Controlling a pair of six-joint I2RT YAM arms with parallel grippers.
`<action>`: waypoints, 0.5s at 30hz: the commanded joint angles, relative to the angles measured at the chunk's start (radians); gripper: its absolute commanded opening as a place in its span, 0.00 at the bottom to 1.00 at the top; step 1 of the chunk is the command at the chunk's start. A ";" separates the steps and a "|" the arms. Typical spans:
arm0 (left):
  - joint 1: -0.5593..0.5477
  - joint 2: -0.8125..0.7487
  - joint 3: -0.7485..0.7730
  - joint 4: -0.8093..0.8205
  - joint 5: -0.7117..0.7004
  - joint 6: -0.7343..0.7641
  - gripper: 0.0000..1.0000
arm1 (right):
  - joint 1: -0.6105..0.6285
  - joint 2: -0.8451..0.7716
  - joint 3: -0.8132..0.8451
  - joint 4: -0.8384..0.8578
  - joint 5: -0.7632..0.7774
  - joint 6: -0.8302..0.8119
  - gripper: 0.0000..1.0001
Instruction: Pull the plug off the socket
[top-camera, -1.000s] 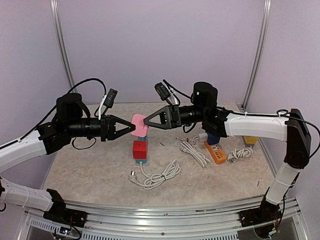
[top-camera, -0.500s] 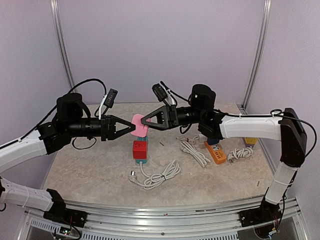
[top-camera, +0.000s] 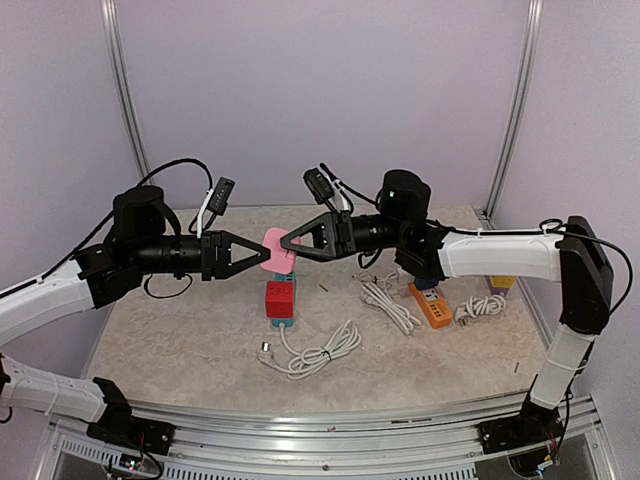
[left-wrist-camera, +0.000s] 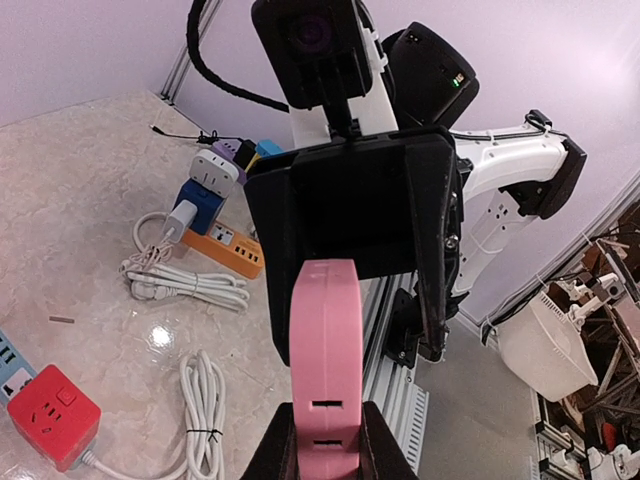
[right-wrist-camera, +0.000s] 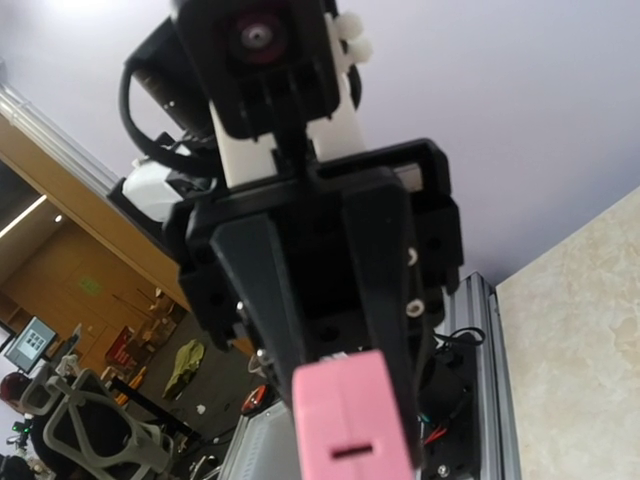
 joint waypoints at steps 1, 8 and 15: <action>0.050 0.021 -0.024 -0.027 -0.137 -0.014 0.00 | 0.073 -0.008 -0.006 0.030 -0.104 -0.010 0.45; 0.059 0.012 -0.034 -0.014 -0.138 -0.023 0.00 | 0.082 -0.003 -0.018 0.017 -0.103 -0.019 0.48; 0.058 0.012 -0.046 0.036 -0.065 -0.024 0.00 | 0.070 -0.016 0.009 -0.045 -0.089 -0.065 0.60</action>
